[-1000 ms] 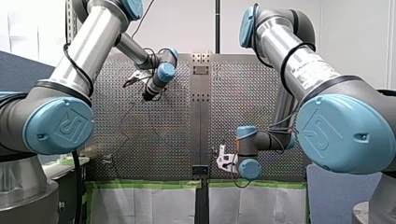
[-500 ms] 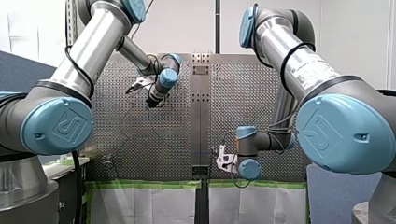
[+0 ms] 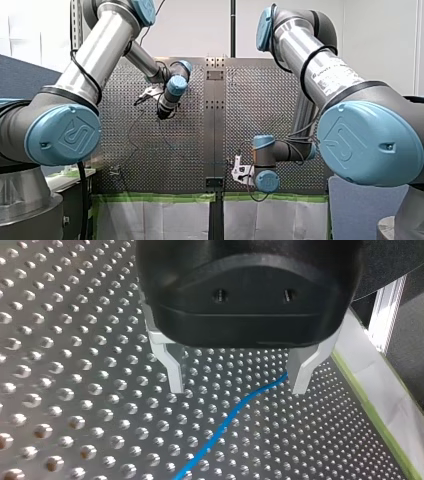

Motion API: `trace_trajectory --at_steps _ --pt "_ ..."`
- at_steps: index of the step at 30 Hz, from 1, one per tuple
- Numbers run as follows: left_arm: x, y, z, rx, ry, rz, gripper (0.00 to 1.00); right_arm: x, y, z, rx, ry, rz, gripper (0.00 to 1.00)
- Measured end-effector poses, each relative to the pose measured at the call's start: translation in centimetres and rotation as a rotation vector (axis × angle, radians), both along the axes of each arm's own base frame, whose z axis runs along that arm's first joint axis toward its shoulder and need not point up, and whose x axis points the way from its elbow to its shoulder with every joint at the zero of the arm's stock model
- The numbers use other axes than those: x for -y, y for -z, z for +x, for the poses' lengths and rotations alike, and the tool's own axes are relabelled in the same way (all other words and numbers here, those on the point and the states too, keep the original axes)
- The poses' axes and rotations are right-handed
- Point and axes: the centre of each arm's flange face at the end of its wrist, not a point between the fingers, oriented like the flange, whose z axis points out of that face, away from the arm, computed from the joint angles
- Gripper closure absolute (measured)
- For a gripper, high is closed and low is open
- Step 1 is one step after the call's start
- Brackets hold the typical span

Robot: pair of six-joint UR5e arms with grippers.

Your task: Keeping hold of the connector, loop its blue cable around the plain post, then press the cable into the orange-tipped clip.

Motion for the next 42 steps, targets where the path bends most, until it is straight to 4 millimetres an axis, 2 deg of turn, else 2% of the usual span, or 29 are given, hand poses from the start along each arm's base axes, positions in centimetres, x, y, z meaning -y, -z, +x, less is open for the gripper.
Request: trace_trajectory --at_steps 6,22,35,42 --pt "0.1 2.2 0.2 -0.016 -0.013 0.008 0.0 0.0 0.0 0.0 0.001 0.0 -0.001 1.0" --pt "0.1 3.1 1.1 0.052 -0.036 -0.002 0.0 0.1 -0.1 0.0 0.004 0.001 -0.004 1.0" --pt "0.8 8.9 2.0 0.024 -0.04 0.007 0.0 0.1 -0.1 0.0 0.006 0.001 -0.006 1.0" --pt "0.8 10.5 2.7 0.05 -0.045 -0.009 0.0 0.1 -0.1 0.0 0.003 0.001 -0.004 1.0"
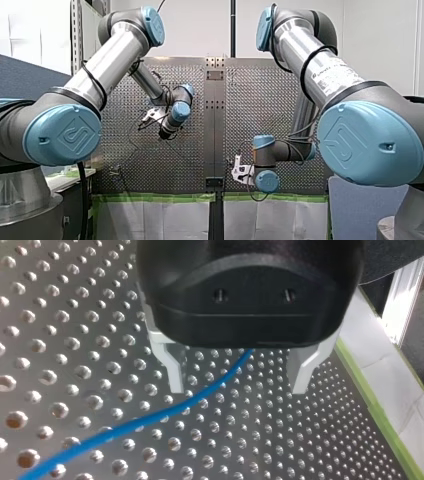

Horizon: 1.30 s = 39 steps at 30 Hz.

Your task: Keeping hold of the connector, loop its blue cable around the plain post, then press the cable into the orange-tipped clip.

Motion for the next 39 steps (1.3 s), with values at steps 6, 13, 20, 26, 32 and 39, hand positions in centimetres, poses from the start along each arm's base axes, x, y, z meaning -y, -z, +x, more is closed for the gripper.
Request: trace_trajectory --at_steps 6,13,20,26,32,39 --pt "0.4 3.0 0.0 -0.019 0.005 -0.008 0.0 0.0 0.0 0.0 -0.002 0.0 -0.001 1.0" --pt "1.0 6.6 0.2 -0.03 0.029 -0.044 0.0 0.1 0.0 -0.1 -0.006 0.001 -0.002 1.0" --pt "1.7 7.5 0.7 0.002 0.055 -0.108 0.0 0.1 0.0 -0.1 -0.017 0.001 -0.006 1.0" --pt "2.7 8.2 0.5 -0.001 0.092 -0.165 0.0 0.0 0.0 0.0 -0.024 -0.003 -0.009 1.0" --pt "3.5 9.8 -0.2 -0.045 0.134 -0.191 0.0 0.0 0.0 0.0 -0.026 -0.005 -0.011 1.0" --pt "4.8 11.6 -0.9 -0.083 0.175 -0.241 0.0 0.0 0.0 0.0 -0.032 -0.006 -0.013 1.0"
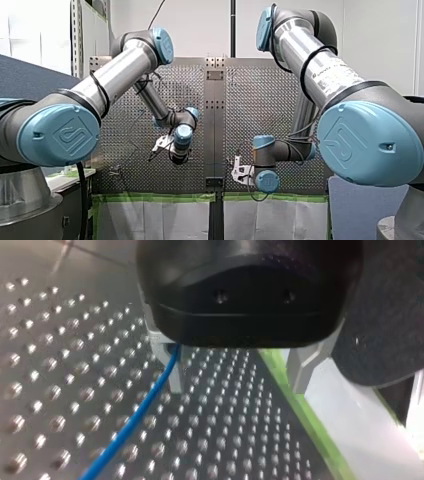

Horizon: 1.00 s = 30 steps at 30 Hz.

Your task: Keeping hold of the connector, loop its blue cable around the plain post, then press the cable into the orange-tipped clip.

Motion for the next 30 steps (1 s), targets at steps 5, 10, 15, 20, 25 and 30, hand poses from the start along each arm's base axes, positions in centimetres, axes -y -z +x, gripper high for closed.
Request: trace_trajectory --at_steps 5,10,15,20,25,30 --pt "1.4 0.5 -0.6 -0.007 0.033 -0.068 0.0 0.0 0.0 0.0 -0.005 -0.001 0.0 1.0" --pt "2.4 0.7 -1.1 -0.018 0.056 -0.131 0.0 0.0 0.0 0.0 -0.016 -0.002 -0.003 1.0" --pt "3.2 1.3 -2.1 -0.043 0.08 -0.182 0.0 0.0 0.0 0.0 -0.019 -0.003 -0.004 1.0" --pt "4.0 1.9 -3.0 -0.065 0.118 -0.219 0.0 0.0 0.0 0.0 -0.016 -0.003 -0.006 1.0" --pt "5.1 2.1 -3.6 -0.076 0.157 -0.259 0.0 -0.1 0.0 0.1 -0.016 -0.006 -0.007 1.0" --pt "6.4 2.1 -3.9 -0.076 0.2 -0.307 0.0 -0.3 0.0 0.3 -0.015 -0.011 -0.01 1.0"
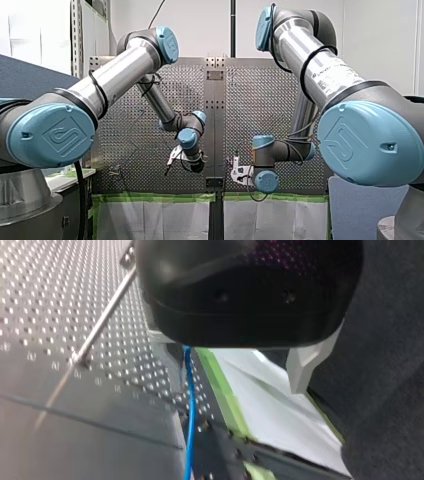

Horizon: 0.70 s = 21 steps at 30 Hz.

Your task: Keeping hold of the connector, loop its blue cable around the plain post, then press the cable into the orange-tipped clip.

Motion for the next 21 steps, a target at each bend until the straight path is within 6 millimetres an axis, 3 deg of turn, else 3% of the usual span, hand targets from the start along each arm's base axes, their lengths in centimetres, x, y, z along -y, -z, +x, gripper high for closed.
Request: trace_trajectory --at_steps 21 --pt "3.6 -0.1 -0.4 0.013 0.066 -0.237 0.0 -0.2 0.0 0.3 0.003 -0.009 -0.005 1.0"
